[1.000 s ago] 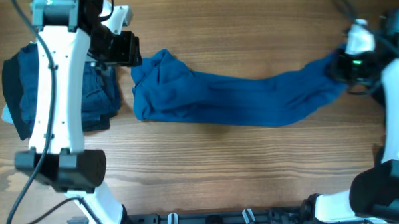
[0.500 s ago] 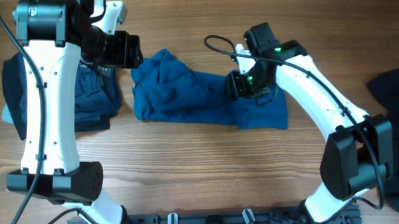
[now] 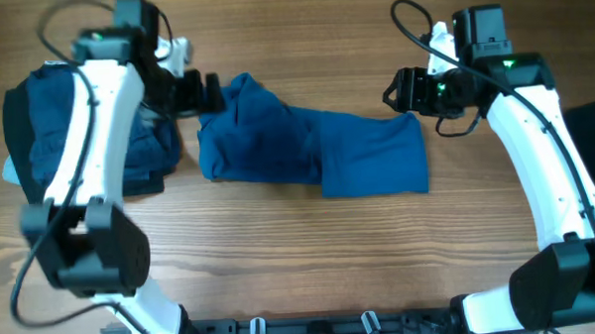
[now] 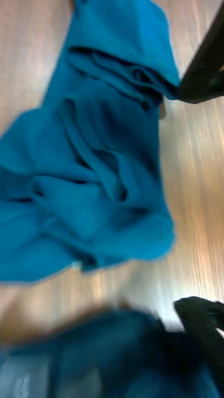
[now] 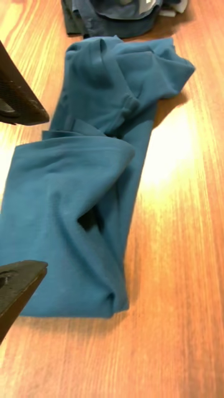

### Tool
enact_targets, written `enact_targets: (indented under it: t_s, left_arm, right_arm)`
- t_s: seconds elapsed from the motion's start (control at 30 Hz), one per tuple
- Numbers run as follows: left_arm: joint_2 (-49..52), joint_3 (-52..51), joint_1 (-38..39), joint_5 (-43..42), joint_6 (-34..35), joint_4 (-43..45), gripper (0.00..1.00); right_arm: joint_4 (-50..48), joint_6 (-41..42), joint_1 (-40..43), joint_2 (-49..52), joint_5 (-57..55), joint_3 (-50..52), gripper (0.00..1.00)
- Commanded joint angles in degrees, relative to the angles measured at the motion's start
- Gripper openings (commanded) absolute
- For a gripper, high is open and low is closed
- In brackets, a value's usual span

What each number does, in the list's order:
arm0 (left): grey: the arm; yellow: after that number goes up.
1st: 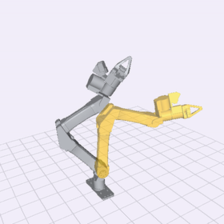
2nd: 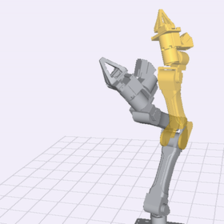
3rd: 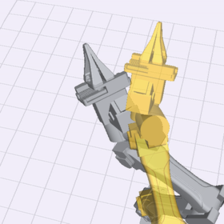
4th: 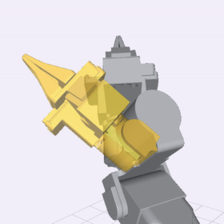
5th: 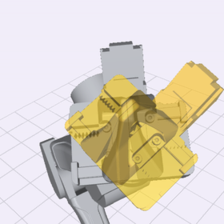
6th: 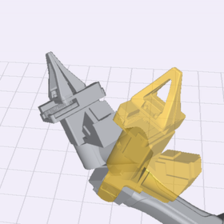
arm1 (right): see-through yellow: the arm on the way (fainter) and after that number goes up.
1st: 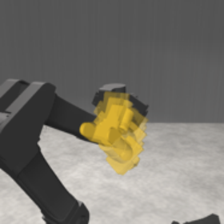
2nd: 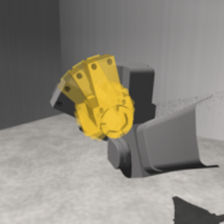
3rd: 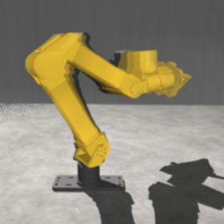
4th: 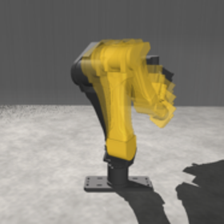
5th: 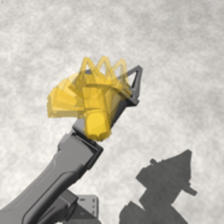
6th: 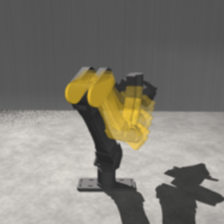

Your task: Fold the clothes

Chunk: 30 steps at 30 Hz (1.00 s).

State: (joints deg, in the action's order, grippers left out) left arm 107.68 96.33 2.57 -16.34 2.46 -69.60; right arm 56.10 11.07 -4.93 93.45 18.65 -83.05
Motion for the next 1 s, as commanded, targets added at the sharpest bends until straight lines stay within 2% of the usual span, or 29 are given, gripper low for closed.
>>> enact_targets:
  t_s: [0.0, 0.3, 0.33, 0.4, 0.47, 0.5, 0.73, 0.8, 0.9, 0.97]
  left_arm:
    - [4.3, -8.9, -0.2, -8.1, 3.5, 7.2, 1.00]
    - [13.9, -10.6, -0.2, -3.4, 4.5, 15.3, 0.97]
    - [14.9, -10.6, -0.1, -4.2, 4.5, 15.8, 0.90]
    - [15.9, -10.6, 0.1, -10.0, 4.0, 16.7, 0.63]
    - [15.7, -10.5, 0.2, -15.0, 2.9, 16.9, 0.17]
    - [15.1, -10.4, 0.2, -16.9, 2.7, 16.6, 0.04]
    - [6.4, -0.5, 0.4, -13.2, 2.7, 7.6, 0.04]
    - [2.3, 3.7, 2.6, -8.9, 2.7, 4.9, 0.04]
    - [-1.5, 4.6, 7.5, -2.3, 2.7, 4.6, 0.04]
    - [-2.2, 4.6, 12.2, -0.9, 2.7, 4.6, 0.04]
  right_arm:
    - [0.5, -2.0, -0.2, -0.1, 0.5, -0.7, 0.70]
    - [0.6, -2.1, -0.2, -0.1, 0.7, -0.7, 0.70]
    - [0.6, -2.1, -0.2, -0.1, 0.7, -0.7, 0.70]
    - [0.7, -2.1, -0.2, -0.1, 0.7, -0.7, 0.69]
    - [0.8, -2.1, -0.2, -0.1, 0.7, -0.7, 0.69]
    - [0.9, -2.1, -0.2, -0.1, 0.7, -0.7, 0.69]
    - [2.1, -4.0, -0.2, -0.1, 0.4, -0.7, 0.68]
    - [2.4, -5.0, -0.2, -0.1, 0.5, -0.7, 0.68]
    - [2.3, -4.9, -0.2, -0.1, 0.4, -0.7, 0.68]
    - [2.8, -3.5, -0.1, -0.1, -1.2, -0.7, 0.68]
